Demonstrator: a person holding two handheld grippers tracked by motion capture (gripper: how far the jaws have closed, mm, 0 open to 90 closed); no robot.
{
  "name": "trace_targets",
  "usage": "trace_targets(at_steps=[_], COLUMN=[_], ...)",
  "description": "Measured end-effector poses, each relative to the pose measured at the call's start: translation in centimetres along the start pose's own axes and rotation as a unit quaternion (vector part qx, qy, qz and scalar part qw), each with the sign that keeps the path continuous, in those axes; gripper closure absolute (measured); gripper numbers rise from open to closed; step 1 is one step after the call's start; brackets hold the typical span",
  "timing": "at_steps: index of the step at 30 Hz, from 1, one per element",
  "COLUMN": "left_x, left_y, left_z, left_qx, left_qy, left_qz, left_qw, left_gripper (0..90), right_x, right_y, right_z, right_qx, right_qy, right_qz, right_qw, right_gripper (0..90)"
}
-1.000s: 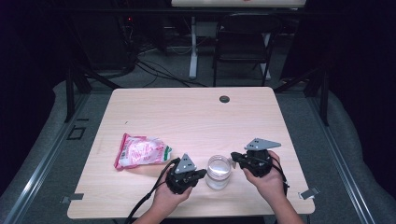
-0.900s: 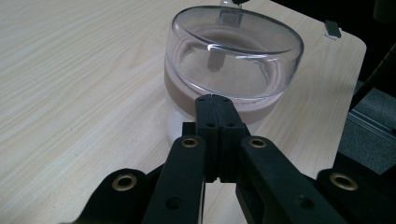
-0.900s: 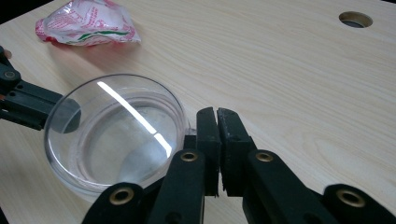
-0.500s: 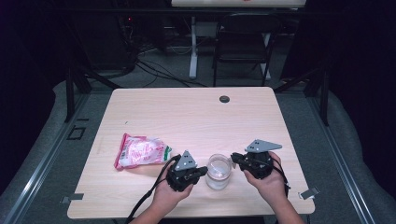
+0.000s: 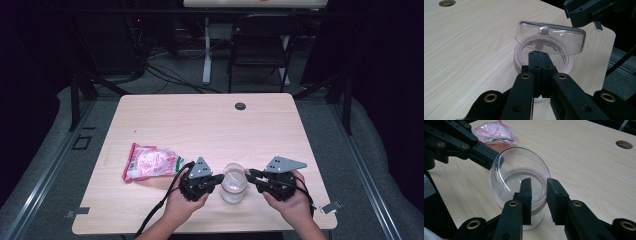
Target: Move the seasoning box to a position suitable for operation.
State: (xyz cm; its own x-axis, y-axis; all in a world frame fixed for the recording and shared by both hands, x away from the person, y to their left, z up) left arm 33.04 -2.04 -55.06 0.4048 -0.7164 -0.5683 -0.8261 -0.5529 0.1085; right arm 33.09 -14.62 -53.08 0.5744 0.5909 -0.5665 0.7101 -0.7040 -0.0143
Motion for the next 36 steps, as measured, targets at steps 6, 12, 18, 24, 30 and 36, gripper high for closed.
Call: trace_targets(at_steps=[6, 12, 18, 24, 30, 36], left_x=[0.0, 0.0, -0.2, -0.3, -0.3, -0.3], left_y=[-0.1, 0.1, 0.2, 0.1, 0.1, 0.1], left_z=[-0.2, -0.7, -1.5, -2.0, -2.2, -2.3], left_qx=[-0.002, 0.003, 0.006, 0.006, 0.007, 0.005], left_qy=[-0.004, -0.003, 0.0, 0.005, 0.005, 0.01], left_qz=[-0.003, -0.006, -0.008, -0.011, -0.012, -0.012], left_qw=[1.0, 1.0, 0.9999, 0.9999, 0.9999, 0.9999], left_gripper=[90.0, 90.0, 90.0, 88.9, 87.0, 85.3], right_x=[-0.3, -0.8, -0.9, -0.6, -0.4, -0.2], right_y=[-0.4, -1.3, -2.4, -2.7, -2.6, -2.4], right_z=[-0.1, -0.4, -0.5, -0.5, -0.5, -0.5], right_qx=[-0.003, -0.012, -0.027, -0.039, -0.048, -0.052], right_qy=[0.003, 0.006, 0.006, 0.007, 0.003, 0.0], right_qz=[-0.004, -0.009, -0.014, -0.011, -0.002, 0.004], right_qw=[1.0, 0.9999, 0.9995, 0.9991, 0.9989, 0.9986], right_gripper=[71.9, 66.7, 60.1, 54.5, 52.1, 51.6])
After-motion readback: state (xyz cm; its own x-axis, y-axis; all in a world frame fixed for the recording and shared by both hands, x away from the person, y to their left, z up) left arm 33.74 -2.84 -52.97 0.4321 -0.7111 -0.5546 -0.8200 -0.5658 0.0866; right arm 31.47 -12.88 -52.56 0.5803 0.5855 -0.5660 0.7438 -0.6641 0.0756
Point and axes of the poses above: each handheld gripper's, and its own axes: x roughly forward along the jaws, z roughly out of its underside, y roughly to its right, the point moved 10 cm from there along x, roughly forward along the jaws, and after that the axes turned 1 degree about -x, right-handed, at the moved point
